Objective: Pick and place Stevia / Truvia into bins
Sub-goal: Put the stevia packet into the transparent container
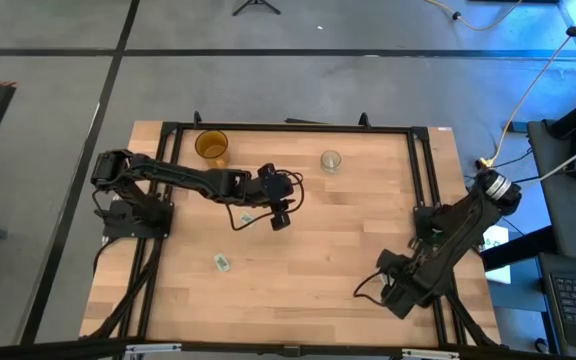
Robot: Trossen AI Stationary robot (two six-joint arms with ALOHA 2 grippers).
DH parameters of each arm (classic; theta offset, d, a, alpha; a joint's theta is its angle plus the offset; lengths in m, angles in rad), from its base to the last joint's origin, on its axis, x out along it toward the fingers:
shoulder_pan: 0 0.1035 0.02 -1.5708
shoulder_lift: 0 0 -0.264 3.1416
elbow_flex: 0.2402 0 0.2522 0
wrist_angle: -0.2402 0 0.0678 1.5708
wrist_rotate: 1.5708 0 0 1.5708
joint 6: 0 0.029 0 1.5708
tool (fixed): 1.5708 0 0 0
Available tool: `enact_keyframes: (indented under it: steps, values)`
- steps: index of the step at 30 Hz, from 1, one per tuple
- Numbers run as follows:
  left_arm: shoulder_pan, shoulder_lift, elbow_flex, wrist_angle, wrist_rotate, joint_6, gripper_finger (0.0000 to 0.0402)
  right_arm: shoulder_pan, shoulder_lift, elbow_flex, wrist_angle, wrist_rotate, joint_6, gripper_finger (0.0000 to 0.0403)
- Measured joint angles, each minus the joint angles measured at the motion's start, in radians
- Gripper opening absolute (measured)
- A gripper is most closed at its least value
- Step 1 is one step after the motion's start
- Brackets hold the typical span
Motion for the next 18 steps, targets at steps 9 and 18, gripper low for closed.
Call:
enact_keyframes:
  steps: [9, 18]
  values:
    - [0.0, 0.0, 0.0, 0.0, 0.001, 0.0, 0.0102, 0.0, 0.035, 0.0, 0.031, -0.008, -0.002, 0.0005]
    - [0.0, 0.0, 0.0, 0.0, 0.001, 0.0, 0.0102, 0.0, 0.035, 0.0, 0.038, -0.009, -0.052, 0.0055]
